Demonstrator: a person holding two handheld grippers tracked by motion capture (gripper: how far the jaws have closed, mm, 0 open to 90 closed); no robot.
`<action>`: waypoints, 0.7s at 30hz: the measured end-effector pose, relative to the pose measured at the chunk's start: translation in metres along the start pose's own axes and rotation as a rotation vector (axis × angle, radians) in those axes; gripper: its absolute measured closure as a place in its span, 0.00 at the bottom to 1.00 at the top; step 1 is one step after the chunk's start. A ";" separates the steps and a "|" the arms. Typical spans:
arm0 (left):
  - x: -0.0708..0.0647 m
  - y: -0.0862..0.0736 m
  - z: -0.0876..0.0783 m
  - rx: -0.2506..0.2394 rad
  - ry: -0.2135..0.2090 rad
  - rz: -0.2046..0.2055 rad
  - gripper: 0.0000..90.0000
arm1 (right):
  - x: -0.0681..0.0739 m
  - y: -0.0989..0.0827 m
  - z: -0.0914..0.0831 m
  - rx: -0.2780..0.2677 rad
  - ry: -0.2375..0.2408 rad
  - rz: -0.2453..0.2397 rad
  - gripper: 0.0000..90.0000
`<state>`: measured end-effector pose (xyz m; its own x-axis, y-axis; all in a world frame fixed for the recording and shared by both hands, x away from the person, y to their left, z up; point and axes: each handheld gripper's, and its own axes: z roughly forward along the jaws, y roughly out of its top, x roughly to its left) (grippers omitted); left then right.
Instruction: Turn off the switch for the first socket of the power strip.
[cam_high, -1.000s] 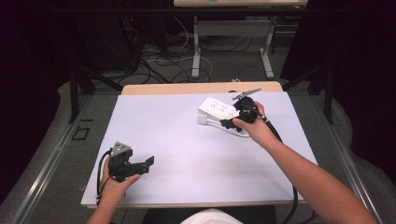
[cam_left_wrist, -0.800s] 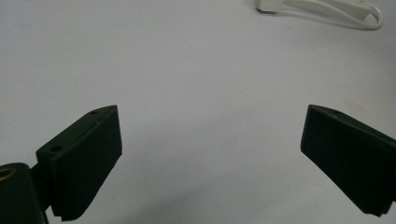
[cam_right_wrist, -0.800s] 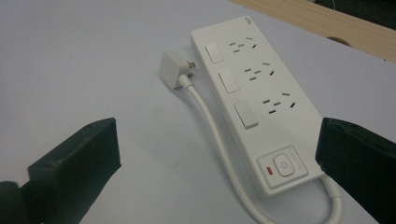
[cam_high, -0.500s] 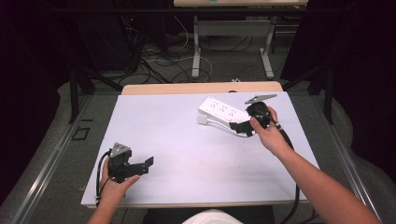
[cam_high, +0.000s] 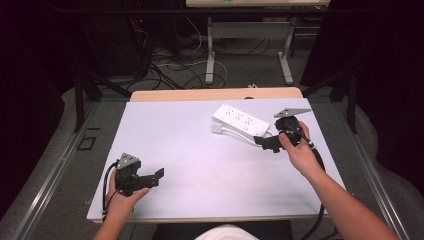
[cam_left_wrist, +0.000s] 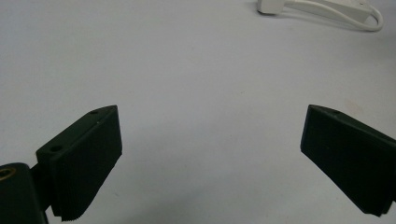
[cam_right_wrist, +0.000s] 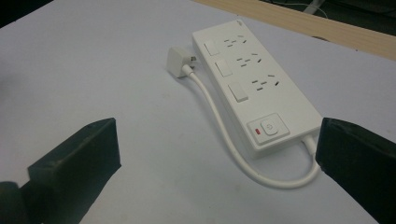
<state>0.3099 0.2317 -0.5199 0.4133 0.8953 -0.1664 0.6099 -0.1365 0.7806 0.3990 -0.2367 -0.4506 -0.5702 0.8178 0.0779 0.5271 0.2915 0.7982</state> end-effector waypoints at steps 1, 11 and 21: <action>0.000 0.000 0.000 -0.003 0.001 -0.001 0.06 | 0.000 -0.002 -0.002 -0.003 0.001 0.003 0.00; 0.000 0.000 -0.001 -0.012 0.001 -0.004 0.06 | -0.004 -0.025 -0.023 -0.029 -0.003 0.028 0.00; -0.001 0.000 -0.001 -0.016 -0.001 0.004 0.04 | -0.011 -0.053 -0.031 -0.050 -0.022 0.058 0.00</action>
<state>0.3089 0.2312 -0.5195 0.4162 0.8944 -0.1637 0.5971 -0.1331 0.7911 0.3584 -0.2767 -0.4749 -0.5254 0.8435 0.1119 0.5266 0.2191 0.8214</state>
